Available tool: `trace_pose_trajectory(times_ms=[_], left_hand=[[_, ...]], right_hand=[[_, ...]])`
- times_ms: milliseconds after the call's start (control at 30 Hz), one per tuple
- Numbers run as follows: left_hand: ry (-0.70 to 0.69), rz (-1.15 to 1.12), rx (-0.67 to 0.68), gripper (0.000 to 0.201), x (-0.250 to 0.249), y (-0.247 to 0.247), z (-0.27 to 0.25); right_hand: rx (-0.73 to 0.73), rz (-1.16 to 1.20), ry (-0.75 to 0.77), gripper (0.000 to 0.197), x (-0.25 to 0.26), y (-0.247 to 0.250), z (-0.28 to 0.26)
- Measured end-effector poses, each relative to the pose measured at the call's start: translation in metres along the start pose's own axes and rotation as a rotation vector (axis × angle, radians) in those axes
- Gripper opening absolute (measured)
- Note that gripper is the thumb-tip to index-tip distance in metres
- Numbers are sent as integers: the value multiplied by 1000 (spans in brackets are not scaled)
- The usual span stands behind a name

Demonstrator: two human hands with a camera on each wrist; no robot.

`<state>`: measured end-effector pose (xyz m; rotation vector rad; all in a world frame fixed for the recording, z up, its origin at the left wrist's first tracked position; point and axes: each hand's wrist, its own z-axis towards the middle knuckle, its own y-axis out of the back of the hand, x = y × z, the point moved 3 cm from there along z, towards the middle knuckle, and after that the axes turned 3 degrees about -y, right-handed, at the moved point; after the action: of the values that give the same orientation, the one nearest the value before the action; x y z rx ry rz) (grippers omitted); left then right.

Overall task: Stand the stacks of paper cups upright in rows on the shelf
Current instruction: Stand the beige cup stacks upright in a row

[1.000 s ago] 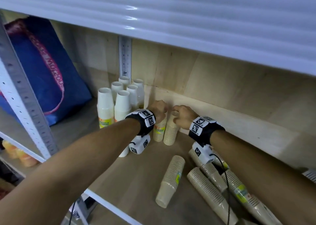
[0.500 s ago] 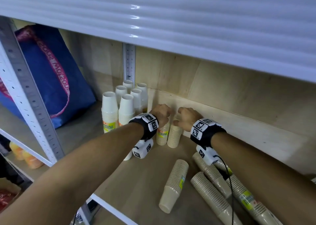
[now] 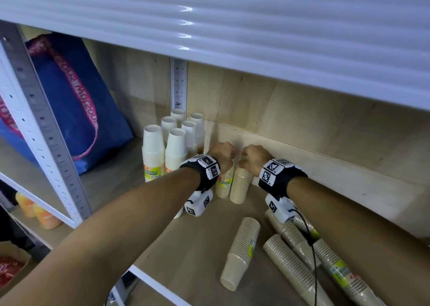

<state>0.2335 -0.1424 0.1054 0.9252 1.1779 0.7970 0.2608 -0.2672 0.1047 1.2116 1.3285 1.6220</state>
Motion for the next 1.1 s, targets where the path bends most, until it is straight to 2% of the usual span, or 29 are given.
trace_pose_trajectory(times_ms=[67, 167, 300, 367, 500, 567, 800, 900, 967, 1100], left_hand=[[13, -11, -1, 16, 1, 0, 0], [-8, -16, -4, 18, 2, 1, -1], [-38, -53, -5, 32, 2, 0, -2], [-32, -41, -1, 28, 2, -1, -1], [-12, -13, -4, 15, 3, -1, 1], [-15, -9, -4, 16, 3, -1, 1], [-7, -20, 13, 16, 6, -3, 4], [9, -17, 18, 12, 6, -4, 5], [4, -22, 14, 18, 6, -3, 4], [-8, -29, 8, 27, 7, -4, 3]], right_hand=[[-20, -11, -28, 34, -1, -1, 0], [-19, -23, -32, 37, -1, 0, -2], [67, 13, 8, 47, 0, 4, -5], [88, -5, 8, 42, -2, 4, -4], [24, -35, -14, 31, -2, 5, -5], [5, -27, -21, 30, -2, 5, -6], [92, 32, 15, 47, 0, 10, -10], [93, 32, 23, 28, 1, 11, -8], [70, 45, 7, 20, 1, 11, -8], [45, 82, -20, 40, 0, 9, -9]])
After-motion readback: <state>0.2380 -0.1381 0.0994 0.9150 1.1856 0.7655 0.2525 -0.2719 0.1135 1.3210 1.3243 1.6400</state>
